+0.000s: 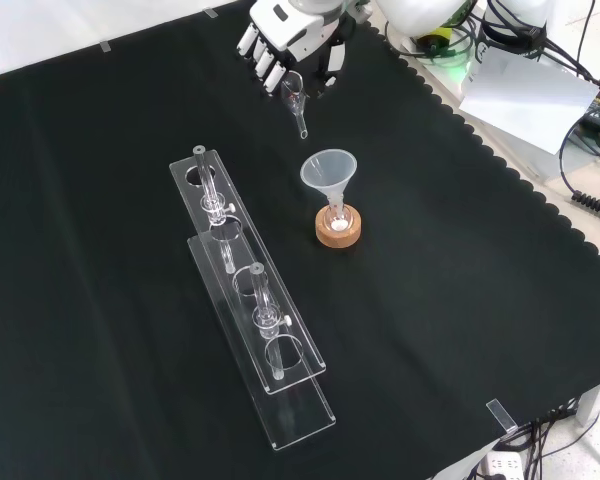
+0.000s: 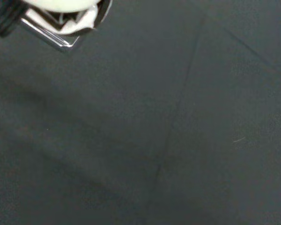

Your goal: Put the weighing funnel back on the table.

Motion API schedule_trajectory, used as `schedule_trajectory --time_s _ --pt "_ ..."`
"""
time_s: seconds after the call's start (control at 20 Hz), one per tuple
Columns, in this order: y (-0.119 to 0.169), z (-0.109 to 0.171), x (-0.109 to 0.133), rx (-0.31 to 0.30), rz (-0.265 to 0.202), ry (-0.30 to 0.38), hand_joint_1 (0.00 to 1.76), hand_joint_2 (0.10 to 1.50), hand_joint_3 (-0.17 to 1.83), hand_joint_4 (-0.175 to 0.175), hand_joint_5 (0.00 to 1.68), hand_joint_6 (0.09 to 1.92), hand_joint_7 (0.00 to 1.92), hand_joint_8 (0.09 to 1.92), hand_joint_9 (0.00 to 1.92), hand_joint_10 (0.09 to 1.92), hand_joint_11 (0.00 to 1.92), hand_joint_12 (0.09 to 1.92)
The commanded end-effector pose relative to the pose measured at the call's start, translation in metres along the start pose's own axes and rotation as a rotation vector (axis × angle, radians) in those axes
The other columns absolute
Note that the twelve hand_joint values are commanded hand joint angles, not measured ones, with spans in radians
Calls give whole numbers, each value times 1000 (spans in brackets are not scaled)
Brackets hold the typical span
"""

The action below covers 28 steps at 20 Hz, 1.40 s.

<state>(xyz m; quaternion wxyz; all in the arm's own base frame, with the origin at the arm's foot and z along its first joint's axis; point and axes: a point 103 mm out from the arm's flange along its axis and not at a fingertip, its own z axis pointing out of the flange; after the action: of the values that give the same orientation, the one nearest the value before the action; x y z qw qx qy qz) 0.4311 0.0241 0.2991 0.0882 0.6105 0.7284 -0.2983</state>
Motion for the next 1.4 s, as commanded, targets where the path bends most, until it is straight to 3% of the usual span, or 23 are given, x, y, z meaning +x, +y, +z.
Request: schedule_trajectory --time_s 0.05,0.85,1.4 --pt "0 5 -2 -4 -5 29 1108 597 857 175 1180 933 961 631 1189 311 816 1055" --pt "13 29 -22 -11 -6 144 1108 599 854 175 1178 935 959 634 1190 309 814 1055" --pt "17 51 -51 -35 -17 328 1108 600 853 175 1177 935 958 635 1190 307 815 1056"
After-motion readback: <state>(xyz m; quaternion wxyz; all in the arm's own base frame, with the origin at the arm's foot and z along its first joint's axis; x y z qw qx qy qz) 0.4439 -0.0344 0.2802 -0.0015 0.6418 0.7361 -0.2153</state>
